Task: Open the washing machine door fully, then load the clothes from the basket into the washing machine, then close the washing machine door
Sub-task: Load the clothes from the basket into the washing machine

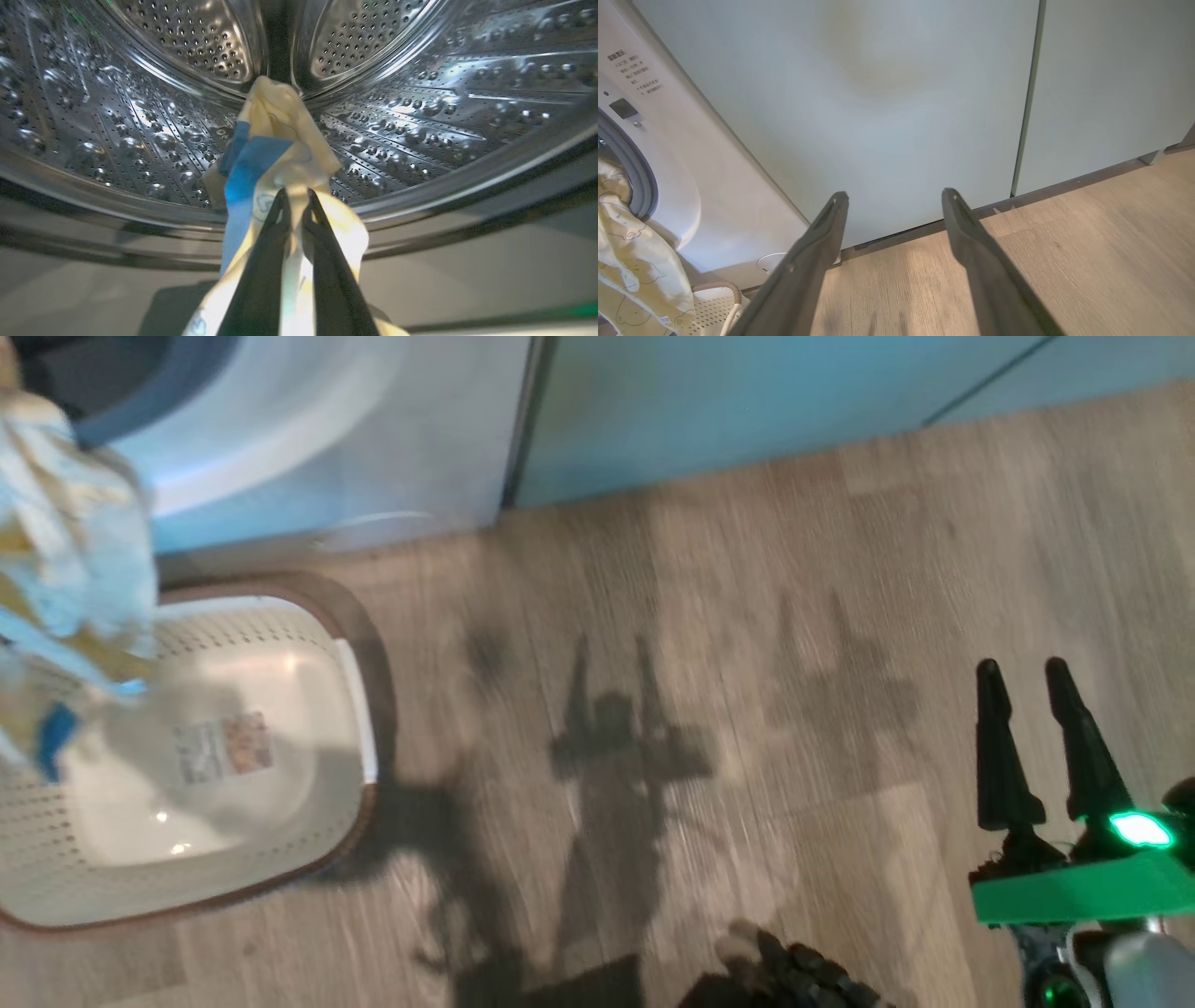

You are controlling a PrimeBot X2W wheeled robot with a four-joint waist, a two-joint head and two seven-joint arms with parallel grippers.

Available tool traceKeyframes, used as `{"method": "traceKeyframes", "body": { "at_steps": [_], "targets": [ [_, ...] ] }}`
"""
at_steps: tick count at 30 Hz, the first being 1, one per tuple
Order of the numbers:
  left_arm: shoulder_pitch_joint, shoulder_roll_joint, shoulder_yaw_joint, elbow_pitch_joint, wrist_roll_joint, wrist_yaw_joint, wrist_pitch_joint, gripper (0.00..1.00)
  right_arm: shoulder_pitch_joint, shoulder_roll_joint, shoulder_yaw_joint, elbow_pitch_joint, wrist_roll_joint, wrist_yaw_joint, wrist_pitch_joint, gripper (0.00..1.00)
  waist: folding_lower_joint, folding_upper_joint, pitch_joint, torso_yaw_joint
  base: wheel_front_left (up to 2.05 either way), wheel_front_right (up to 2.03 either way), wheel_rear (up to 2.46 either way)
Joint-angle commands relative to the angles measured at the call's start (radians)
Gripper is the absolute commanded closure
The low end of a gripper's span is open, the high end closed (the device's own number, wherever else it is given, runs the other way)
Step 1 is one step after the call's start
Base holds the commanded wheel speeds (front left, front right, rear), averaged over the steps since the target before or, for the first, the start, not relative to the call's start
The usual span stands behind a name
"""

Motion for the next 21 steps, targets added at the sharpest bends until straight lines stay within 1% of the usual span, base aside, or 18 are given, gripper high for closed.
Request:
{"method": "traceKeyframes", "body": {
  "at_steps": [1, 7, 14, 18, 21],
  "targets": [
    [-0.052, 0.073, 0.036, -0.023, -0.011, -0.003, 0.017, 1.00, -0.014, -0.016, 0.022, -0.036, 0.011, -0.003, -0.009, 0.00, -0.0002, 0.0000, 0.045, -0.032, 0.00, 0.00, 0.00],
    [-0.159, 0.143, 0.024, 0.015, -0.024, -0.019, 0.123, 1.00, -0.033, -0.016, 0.049, -0.049, 0.043, -0.003, -0.009, 0.00, -0.0002, 0.0000, 0.111, -0.075, 0.00, 0.00, 0.00],
    [-0.281, 0.197, 0.012, 0.010, -0.013, -0.023, 0.165, 1.00, -0.044, -0.016, 0.079, -0.075, 0.076, -0.003, -0.009, 0.00, -0.0002, 0.0000, 0.192, -0.119, 0.00, 0.00, 0.00],
    [-0.338, 0.219, -0.003, 0.006, 0.013, -0.028, 0.117, 1.00, -0.052, -0.016, 0.100, -0.083, 0.087, -0.003, -0.009, 0.00, -0.0002, 0.0000, 0.226, -0.140, 0.00, 0.00, 0.00],
    [-0.391, 0.234, -0.015, 0.012, 0.047, -0.030, 0.037, 1.00, -0.057, -0.016, 0.109, -0.088, 0.093, -0.003, -0.009, 0.00, -0.0002, 0.0000, 0.247, -0.155, 0.00, 0.00, 0.00]
  ]
}}
